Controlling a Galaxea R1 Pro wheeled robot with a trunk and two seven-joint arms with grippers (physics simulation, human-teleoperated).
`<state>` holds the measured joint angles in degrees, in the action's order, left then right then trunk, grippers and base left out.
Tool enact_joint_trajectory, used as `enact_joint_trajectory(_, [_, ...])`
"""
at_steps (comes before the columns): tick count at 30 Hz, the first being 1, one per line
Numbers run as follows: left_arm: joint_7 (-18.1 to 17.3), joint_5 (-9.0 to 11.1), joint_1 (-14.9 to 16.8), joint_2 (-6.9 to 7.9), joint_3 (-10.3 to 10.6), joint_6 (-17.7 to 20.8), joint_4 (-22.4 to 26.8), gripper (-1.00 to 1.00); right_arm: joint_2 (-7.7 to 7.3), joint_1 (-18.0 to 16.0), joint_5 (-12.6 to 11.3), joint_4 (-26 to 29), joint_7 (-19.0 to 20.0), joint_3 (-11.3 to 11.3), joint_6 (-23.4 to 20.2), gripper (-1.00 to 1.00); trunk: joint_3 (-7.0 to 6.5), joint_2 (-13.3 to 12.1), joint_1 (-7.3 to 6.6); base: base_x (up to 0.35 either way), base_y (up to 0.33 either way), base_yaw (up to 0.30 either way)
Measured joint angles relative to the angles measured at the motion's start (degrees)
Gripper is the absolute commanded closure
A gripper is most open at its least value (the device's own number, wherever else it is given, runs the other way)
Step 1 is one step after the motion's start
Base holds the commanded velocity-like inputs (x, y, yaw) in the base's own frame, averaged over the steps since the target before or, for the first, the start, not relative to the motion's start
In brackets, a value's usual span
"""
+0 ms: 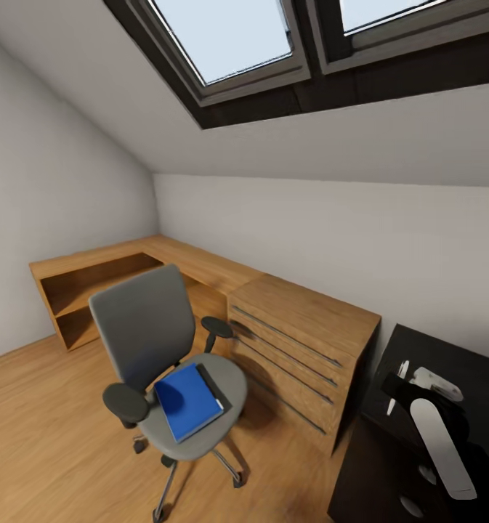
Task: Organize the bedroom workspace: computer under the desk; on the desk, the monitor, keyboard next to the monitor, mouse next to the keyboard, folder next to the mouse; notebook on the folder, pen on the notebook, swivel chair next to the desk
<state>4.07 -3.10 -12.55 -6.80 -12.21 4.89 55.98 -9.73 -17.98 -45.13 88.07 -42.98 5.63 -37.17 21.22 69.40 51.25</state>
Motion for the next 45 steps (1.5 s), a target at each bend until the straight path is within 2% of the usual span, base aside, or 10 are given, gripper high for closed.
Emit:
enact_joint_trajectory(3, [0.0,0.0,0.0,0.02,0.0,0.0,0.0,-1.0,-0.02,0.0,0.1,-0.1,0.0,0.0,0.0,1.0,0.0,0.0,0.0,0.0,-0.21,-0.004])
enact_joint_trajectory(5, [0.4,0.0,0.1,-0.56,-0.7,-0.6,0.7,-1.0,0.62,0.6,-0.4,-0.8,0.6,0.2,0.6,1.0,0.01,0.0,0.0,0.004,0.0,0.0])
enact_joint_trajectory(9, [0.3,0.0,0.1,-0.61,-0.8,-1.9,0.6,-1.0,1.86,0.4,-0.4,-2.0,0.2,-0.1,1.2,1.0,0.01,0.0,-0.01,0.041,0.0,0.0])
enact_joint_trajectory(11, [0.3,0.1,0.1,-0.41,-0.8,-2.4,0.7,-1.0,1.98,0.2,-0.4,-2.7,0.0,-0.2,0.5,1.0,0.01,0.0,-0.01,0.148,-0.003,0.0])
enact_joint_trajectory(18, [0.3,0.0,0.1,0.02,-0.8,-4.5,0.8,-1.0,1.97,0.0,-0.5,-4.9,-0.1,-0.2,-2.0,1.0,0.01,0.0,-0.03,0.261,-0.064,0.0])
enact_joint_trajectory(30, [0.4,0.0,0.1,0.08,-0.7,-8.2,0.8,-1.0,1.85,0.0,-0.1,-7.5,2.7,-0.1,-2.0,1.0,0.01,0.0,-0.02,0.089,-0.052,0.0])
enact_joint_trajectory(41, [0.4,0.0,0.1,0.08,-0.7,-11.7,0.8,-1.0,1.7,0.0,0.0,-8.4,3.0,-0.1,-2.0,1.0,0.0,0.0,0.0,0.048,-0.095,0.0])
enact_joint_trajectory(45, [0.5,0.1,0.1,0.15,-0.9,-11.9,0.8,-1.0,1.61,0.0,0.1,-9.8,3.1,-0.1,-1.9,1.0,0.0,0.0,0.0,0.001,-0.236,0.0])
